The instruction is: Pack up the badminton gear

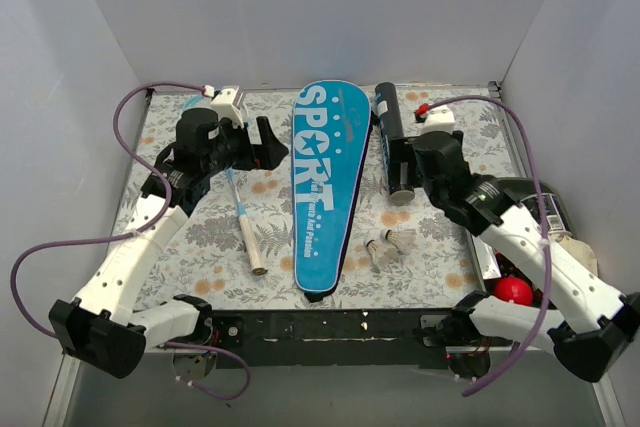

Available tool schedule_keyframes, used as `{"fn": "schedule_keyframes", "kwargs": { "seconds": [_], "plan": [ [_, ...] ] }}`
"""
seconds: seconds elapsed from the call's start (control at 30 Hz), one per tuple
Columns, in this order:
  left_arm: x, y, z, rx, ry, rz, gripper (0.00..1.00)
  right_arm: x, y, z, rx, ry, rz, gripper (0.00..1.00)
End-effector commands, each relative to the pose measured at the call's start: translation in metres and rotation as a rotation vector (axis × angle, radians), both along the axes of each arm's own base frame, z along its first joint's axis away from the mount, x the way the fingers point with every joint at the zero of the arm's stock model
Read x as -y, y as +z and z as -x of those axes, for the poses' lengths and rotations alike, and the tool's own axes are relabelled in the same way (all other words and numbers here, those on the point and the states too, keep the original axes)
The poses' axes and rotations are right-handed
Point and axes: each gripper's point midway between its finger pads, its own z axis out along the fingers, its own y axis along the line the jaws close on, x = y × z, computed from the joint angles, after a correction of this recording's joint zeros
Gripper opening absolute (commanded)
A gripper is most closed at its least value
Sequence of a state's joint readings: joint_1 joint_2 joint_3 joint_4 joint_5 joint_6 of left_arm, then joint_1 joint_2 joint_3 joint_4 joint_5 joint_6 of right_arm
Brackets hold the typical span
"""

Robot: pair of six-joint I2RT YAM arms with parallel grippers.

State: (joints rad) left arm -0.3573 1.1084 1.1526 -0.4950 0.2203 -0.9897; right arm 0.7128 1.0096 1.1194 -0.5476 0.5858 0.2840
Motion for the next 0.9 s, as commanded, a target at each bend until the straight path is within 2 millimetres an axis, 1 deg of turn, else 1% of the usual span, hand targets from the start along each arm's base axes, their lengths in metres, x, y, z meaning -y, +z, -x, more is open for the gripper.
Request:
{"fn": "schedule_keyframes", "kwargs": {
  "seconds": [0.0,0.03,0.07,0.1,0.13,0.17,0.23,0.27,0.3,0.37,0.43,0.47,0.5,0.53,0.57,0.63,0.67,0.73,0.77,0.8,0.87],
  "plan": [
    [0.02,0.026,-0.005,0.071,-0.046,-0.035,0.98,-0.006,-0.011,-0.013,-0.092,-0.035,0.073,0.98],
    [0.023,0.023,-0.01,0.066,-0.035,-0.064,0.98,-0.011,-0.013,-0.014,-0.104,-0.007,0.082,0.98],
    [0.027,0.018,-0.01,0.059,-0.041,-0.09,0.98,-0.017,-0.016,-0.017,-0.11,0.019,0.091,0.98],
    [0.026,0.015,-0.012,0.056,-0.031,-0.1,0.98,-0.02,-0.018,-0.017,-0.116,0.042,0.097,0.98],
    [0.025,0.006,-0.012,0.038,-0.024,-0.11,0.98,-0.025,-0.016,-0.018,-0.118,0.062,0.095,0.98],
    [0.024,0.004,-0.013,0.034,-0.007,-0.106,0.98,-0.026,-0.019,-0.021,-0.125,0.071,0.115,0.98],
    [0.013,-0.01,-0.014,0.012,0.046,-0.135,0.98,-0.021,-0.017,-0.027,-0.126,0.045,0.133,0.98],
    [0.011,-0.016,-0.01,-0.008,0.048,-0.148,0.98,-0.017,-0.021,-0.03,-0.144,0.035,0.152,0.98],
    [0.002,-0.019,-0.011,-0.016,0.092,-0.167,0.98,-0.014,-0.021,-0.034,-0.151,0.035,0.15,0.98],
    [-0.002,-0.019,-0.003,-0.003,0.092,-0.157,0.98,-0.007,-0.026,-0.044,-0.181,0.038,0.109,0.98],
    [0.001,-0.013,0.004,0.031,0.066,-0.127,0.98,-0.001,-0.029,-0.054,-0.207,0.059,0.049,0.98],
    [0.007,-0.009,0.012,0.046,0.024,-0.093,0.98,-0.002,-0.029,-0.061,-0.21,0.067,0.027,0.98],
    [0.008,-0.008,0.014,0.046,0.012,-0.085,0.98,0.002,-0.031,-0.067,-0.214,0.069,0.025,0.98],
    [0.01,-0.009,0.015,0.041,0.003,-0.084,0.98,-0.003,-0.034,-0.07,-0.228,0.096,0.025,0.98],
    [0.009,-0.013,0.017,0.023,0.0,-0.091,0.98,-0.006,-0.044,-0.078,-0.263,0.105,0.046,0.98],
    [0.01,-0.018,0.018,0.003,-0.01,-0.098,0.98,-0.009,-0.056,-0.085,-0.298,0.109,0.068,0.96],
    [0.012,-0.02,0.02,-0.003,-0.025,-0.096,0.98,-0.012,-0.072,-0.089,-0.342,0.116,0.084,0.96],
    [0.014,-0.023,0.023,-0.014,-0.035,-0.085,0.98,-0.021,-0.082,-0.093,-0.365,0.147,0.067,0.96],
    [0.015,-0.022,0.025,-0.012,-0.045,-0.08,0.98,-0.026,-0.088,-0.099,-0.361,0.161,0.052,0.96],
    [0.016,-0.023,0.026,-0.015,-0.051,-0.079,0.98,-0.028,-0.097,-0.099,-0.377,0.169,0.04,0.96],
    [0.015,-0.022,0.028,-0.007,-0.053,-0.076,0.98,-0.031,-0.107,-0.104,-0.385,0.168,0.025,0.96]
  ]
}}
